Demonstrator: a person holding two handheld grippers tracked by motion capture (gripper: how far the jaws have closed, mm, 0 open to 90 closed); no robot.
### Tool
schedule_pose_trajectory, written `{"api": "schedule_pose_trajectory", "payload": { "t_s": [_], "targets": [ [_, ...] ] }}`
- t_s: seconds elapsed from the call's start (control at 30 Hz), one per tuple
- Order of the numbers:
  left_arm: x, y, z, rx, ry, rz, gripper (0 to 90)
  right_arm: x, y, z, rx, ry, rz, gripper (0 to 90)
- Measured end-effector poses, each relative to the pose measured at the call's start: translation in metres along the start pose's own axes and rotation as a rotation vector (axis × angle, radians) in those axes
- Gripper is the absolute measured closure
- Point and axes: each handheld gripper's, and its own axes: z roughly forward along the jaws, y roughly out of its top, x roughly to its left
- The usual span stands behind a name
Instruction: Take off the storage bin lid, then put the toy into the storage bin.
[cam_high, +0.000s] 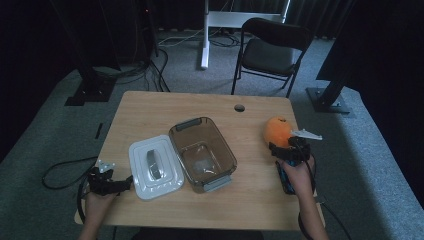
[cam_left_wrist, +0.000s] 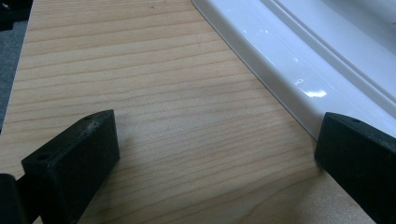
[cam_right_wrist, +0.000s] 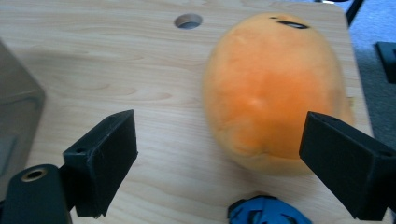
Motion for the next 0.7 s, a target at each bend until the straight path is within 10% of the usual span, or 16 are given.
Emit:
{"api": "schedule_pose_trajectory", "payload": {
  "t_s": [0.7],
  "targets": [
    [0.0,0.0,0.0,0.002,-0.002,0.003,0.2,-0.03,0.018,0.001,0.0,-0.012,0.08,11.6]
  ]
}}
